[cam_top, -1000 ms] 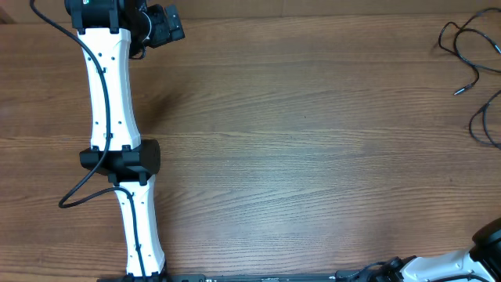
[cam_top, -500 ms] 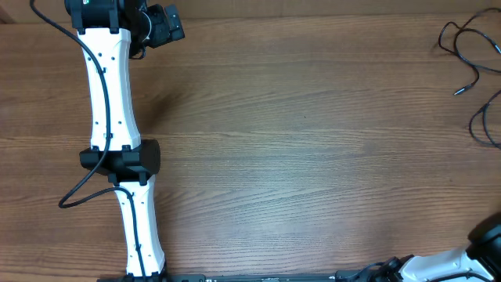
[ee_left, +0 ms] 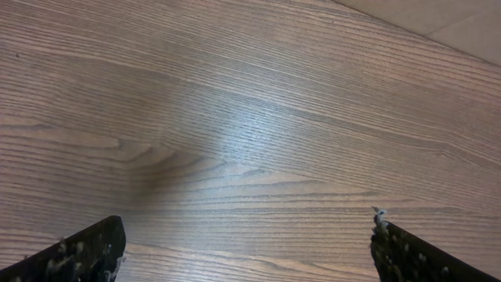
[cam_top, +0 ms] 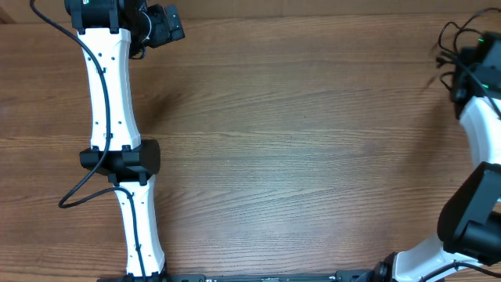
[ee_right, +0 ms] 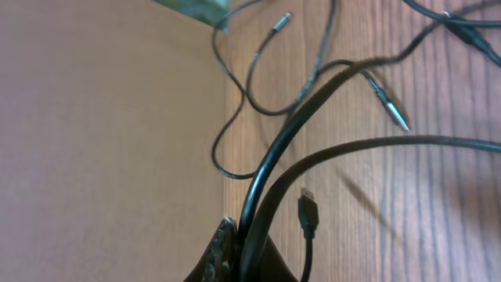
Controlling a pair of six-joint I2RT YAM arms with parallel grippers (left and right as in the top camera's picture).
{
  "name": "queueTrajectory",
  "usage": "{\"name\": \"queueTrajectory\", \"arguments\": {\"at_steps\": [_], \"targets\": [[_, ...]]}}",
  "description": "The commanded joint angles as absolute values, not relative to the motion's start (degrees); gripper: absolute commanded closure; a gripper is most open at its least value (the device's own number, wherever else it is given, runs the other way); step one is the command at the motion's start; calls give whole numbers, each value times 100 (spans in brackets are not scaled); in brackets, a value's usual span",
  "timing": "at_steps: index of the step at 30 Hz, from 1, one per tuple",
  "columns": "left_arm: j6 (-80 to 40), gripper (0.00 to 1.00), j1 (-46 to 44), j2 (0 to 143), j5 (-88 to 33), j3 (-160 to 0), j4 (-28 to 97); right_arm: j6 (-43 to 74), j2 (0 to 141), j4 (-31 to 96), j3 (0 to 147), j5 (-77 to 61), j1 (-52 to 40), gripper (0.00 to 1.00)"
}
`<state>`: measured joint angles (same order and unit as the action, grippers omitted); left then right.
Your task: Untangle cables
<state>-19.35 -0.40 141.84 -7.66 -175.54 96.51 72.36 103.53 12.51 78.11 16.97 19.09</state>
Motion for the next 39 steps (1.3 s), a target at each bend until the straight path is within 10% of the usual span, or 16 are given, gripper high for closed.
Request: {"name": "queueTrajectory", "arguments": {"at_steps": [1,23,24,26,39], "targets": [[-1970,0,-78,13983,-705,-17677,9666,6965,10278,1166,7883,2818,1896,96],[-1970,0,-78,13985,-705,-17677,9666,5728,10777,370,7883,2967,3164,96],[-1970,0,-78,13983,-705,-17677,9666,5725,10777,364,7883,2971,3164,76],[-1970,0,-78,13983,-705,-17675,9666,5666,10777,316,7883,2971,3164,5],[-1970,0,-78,13983,-707,-17677,9666,3033,10012,-287,7883,2808,2274,0]]}}
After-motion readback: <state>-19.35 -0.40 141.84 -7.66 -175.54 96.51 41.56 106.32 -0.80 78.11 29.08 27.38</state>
